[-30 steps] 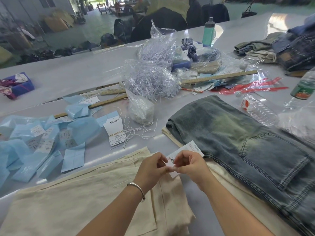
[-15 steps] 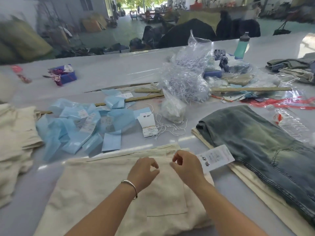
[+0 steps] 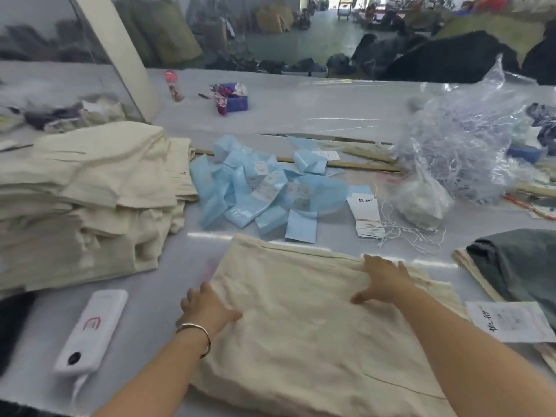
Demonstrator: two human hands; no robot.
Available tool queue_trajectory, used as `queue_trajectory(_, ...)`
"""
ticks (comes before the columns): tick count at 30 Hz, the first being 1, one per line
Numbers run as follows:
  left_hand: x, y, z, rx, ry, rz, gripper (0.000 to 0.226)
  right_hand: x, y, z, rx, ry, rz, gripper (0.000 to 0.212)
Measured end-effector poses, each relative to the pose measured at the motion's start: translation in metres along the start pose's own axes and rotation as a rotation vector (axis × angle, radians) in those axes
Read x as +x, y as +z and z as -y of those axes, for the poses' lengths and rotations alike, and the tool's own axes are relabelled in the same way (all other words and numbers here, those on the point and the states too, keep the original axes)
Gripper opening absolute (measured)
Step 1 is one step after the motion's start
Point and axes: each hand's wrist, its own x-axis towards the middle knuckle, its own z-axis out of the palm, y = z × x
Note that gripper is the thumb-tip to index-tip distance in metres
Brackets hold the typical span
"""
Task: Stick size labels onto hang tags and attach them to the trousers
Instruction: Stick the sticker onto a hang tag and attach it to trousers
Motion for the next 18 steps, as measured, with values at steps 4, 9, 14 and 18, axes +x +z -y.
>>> queue_trajectory(4, -0.001, 0.007, 0.014, -0.211, 0.006, 0.032, 0.093, 0.003, 0.003, 0.008, -0.089, -0.002, -0.039, 0.091)
queue_trajectory(9, -0.02, -0.012, -0.007, -0.396, 0.228, 0.092, 0.049, -0.02, 0.025, 0.012, -0.03, -0.054, -0.125, 0.035)
queue_trajectory(14, -0.071, -0.047, -0.079, -0.515, 0.587, 0.125, 0.036, -0.071, 0.018, -0.006, 0.052, 0.061, -0.231, 0.024)
queue_trajectory(18, -0.115, -0.072, -0.139, -0.686, 0.781, 0.172, 0.014, -0.138, -0.022, -0.048, 0.186, 0.291, -0.379, 0.022)
